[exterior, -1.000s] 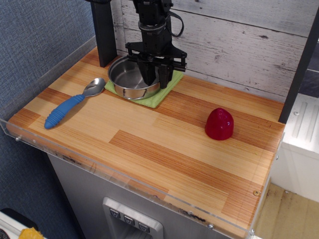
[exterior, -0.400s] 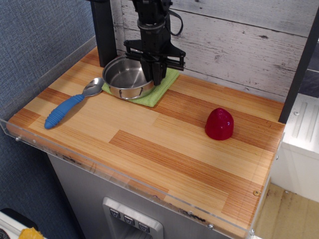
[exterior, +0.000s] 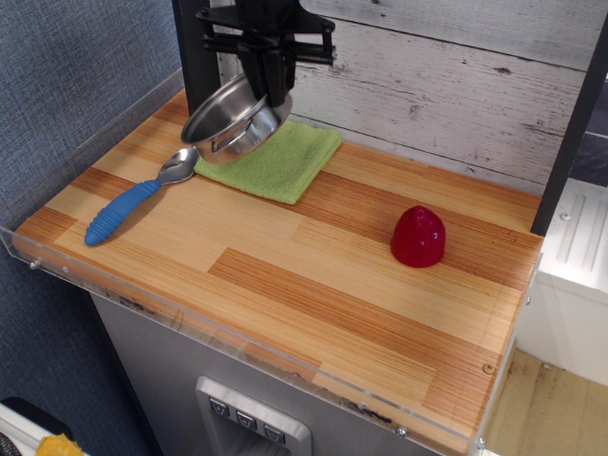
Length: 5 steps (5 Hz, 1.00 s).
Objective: Move pot behind green cloth to right of blue spoon
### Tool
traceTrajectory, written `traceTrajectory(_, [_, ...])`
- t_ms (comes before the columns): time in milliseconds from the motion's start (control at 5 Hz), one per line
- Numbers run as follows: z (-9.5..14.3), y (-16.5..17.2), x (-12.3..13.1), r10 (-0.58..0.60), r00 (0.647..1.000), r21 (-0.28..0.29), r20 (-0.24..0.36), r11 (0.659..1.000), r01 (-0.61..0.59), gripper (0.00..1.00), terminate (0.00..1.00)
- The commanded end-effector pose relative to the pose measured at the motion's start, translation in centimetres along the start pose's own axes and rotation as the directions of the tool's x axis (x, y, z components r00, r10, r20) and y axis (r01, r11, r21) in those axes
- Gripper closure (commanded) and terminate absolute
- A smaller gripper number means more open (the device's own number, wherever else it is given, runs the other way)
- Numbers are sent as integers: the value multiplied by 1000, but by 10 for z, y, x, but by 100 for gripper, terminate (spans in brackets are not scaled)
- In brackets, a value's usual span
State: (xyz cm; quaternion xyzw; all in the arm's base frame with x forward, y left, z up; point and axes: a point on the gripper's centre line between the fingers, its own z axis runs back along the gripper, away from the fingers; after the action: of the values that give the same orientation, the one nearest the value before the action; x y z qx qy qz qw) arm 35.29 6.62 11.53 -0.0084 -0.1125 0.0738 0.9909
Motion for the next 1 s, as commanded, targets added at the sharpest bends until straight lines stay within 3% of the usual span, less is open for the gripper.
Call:
traceTrajectory(0, [13, -18, -53, -39, 999, -91, -12, 995, 38, 100, 0])
traceTrajectory(200, [-5, -21, -74, -64, 995, -75, -76, 995, 59, 100, 0])
traceTrajectory(600, [-25, -7, -88, -69, 984, -34, -163, 997, 65, 100, 0])
traceTrajectory(800, [-35, 5, -101, -55, 977, -49, -207, 998, 46, 100, 0])
